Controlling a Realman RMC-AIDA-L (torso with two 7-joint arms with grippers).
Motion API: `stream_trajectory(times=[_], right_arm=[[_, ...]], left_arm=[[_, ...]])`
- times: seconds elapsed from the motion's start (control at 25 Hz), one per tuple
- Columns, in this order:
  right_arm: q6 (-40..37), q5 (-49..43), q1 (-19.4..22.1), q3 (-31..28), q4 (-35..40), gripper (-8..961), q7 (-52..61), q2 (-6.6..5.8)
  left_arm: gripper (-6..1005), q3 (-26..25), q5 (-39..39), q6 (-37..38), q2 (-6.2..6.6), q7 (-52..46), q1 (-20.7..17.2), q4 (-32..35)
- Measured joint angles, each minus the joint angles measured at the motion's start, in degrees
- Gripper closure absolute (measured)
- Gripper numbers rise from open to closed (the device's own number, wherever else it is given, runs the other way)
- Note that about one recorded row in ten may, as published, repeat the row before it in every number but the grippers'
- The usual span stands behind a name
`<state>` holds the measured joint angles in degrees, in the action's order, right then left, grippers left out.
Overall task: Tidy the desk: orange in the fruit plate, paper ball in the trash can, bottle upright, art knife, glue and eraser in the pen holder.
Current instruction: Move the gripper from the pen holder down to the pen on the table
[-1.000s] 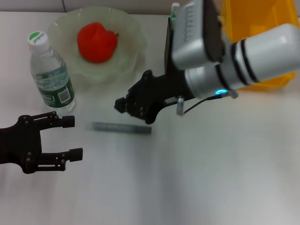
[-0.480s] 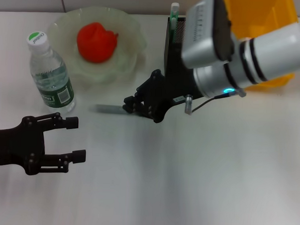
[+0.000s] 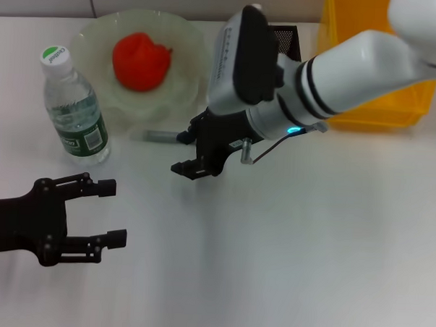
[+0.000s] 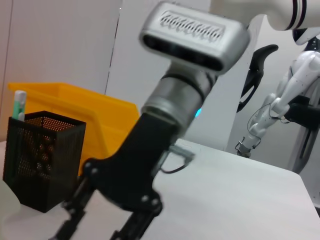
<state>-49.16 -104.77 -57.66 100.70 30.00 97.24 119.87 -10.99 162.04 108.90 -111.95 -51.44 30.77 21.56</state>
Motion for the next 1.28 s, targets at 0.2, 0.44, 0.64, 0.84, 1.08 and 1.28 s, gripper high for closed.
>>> stream_trajectory(times=[0.2,0.44,0.64,0.84,1.08,1.28], right_arm=[[7.6,2.1,-0.5,6.9,-1.8,462,3.6,0.01],[8.5,3.8,2.8,7.2,1.7,303,3.1,0.0],[8.1,3.7,4.7,5.9,4.0,303,3.9,-0.41],[8.1,3.2,4.7,2.0,3.5,303,5.1,-0.54],[9.0,2.6,2.3,0.2,-0.4,303,7.3,-0.6],[10.1,2.6,-0.5,-2.4,-5.4,303,7.9,-0.41]], left_arm=[[143,0.0,0.0,0.4,-0.46,1.3,-0.5,0.0],[143,-0.2,-0.1,0.7,-0.69,1.7,-1.1,0.3],[143,-0.4,-0.1,1.5,-0.73,1.4,-1.2,0.3],[143,-0.4,-0.1,1.8,-0.73,1.1,-1.3,0.4],[143,-0.4,-0.1,1.9,-0.73,1.1,-1.5,0.4],[143,-0.4,-0.1,1.9,-0.73,1.1,-1.6,0.4]])
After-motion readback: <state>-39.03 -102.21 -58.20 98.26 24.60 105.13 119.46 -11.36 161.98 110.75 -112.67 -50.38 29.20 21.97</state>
